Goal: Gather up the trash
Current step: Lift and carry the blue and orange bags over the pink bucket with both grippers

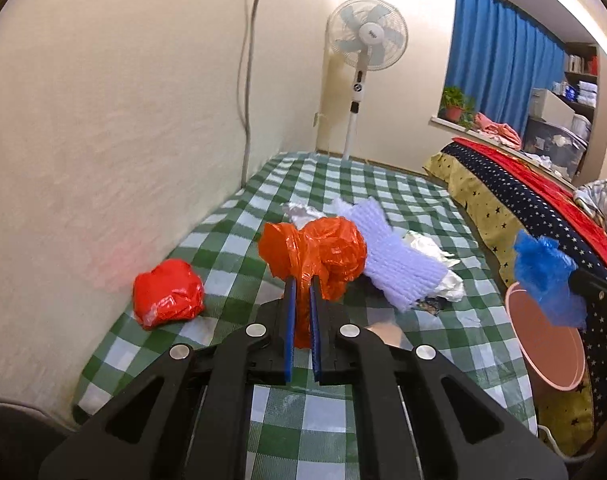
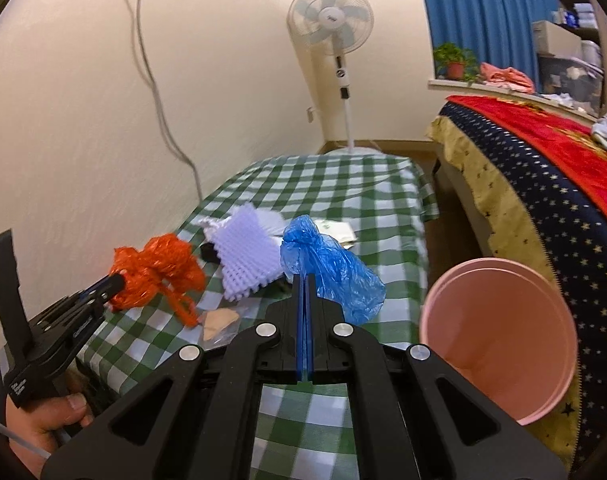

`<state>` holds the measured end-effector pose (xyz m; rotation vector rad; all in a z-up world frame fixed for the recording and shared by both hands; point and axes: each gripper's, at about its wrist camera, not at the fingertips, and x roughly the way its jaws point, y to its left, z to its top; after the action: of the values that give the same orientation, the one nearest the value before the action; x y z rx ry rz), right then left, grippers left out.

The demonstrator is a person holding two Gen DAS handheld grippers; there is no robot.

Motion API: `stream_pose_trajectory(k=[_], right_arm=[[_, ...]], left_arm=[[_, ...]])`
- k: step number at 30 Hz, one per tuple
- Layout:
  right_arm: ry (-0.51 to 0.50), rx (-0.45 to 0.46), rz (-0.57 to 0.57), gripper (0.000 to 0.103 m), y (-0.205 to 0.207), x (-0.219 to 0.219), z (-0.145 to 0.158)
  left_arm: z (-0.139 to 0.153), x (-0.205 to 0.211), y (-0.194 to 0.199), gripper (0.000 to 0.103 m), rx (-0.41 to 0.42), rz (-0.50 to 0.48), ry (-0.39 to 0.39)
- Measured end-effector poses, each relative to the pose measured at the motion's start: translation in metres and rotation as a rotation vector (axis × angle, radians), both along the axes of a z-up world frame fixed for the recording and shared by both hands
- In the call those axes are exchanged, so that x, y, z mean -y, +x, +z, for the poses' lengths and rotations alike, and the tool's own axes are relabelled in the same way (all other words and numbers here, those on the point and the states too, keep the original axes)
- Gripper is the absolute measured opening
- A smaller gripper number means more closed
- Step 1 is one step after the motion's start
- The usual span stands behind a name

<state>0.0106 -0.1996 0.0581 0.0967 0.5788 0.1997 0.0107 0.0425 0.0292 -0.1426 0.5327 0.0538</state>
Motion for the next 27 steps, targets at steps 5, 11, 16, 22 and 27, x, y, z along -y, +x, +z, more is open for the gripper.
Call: stream_pose_trajectory(k=[5, 11, 16, 22, 27], right_arm=[[0.010, 0.024, -0.049, 0.001, -0.010, 0.024, 0.013], [0.000, 0.064, -0.128, 0.001, -0.025, 0.062, 0.033], [-0.007, 0.062, -0.196, 0.001, -0.037, 0.098, 0.049], [-0.054, 0.056, -0.221, 0.001, -0.048, 0.135, 0.068], [-0.075, 0.068, -0.267, 0.001, -0.049, 0.165, 0.071]], left_arm=[[0.015, 0.008, -0.009, 0.006, 0.037, -0.029, 0.036], [0.033, 0.021, -0.015, 0.006, 0.057, -0.093, 0.037], [0.048, 0.046, -0.017, 0.006, 0.082, -0.165, 0.021], [0.058, 0.088, -0.008, 0.006, 0.090, -0.262, -0.009], [0.058, 0.130, -0.001, 0.006, 0.091, -0.343, -0.019]])
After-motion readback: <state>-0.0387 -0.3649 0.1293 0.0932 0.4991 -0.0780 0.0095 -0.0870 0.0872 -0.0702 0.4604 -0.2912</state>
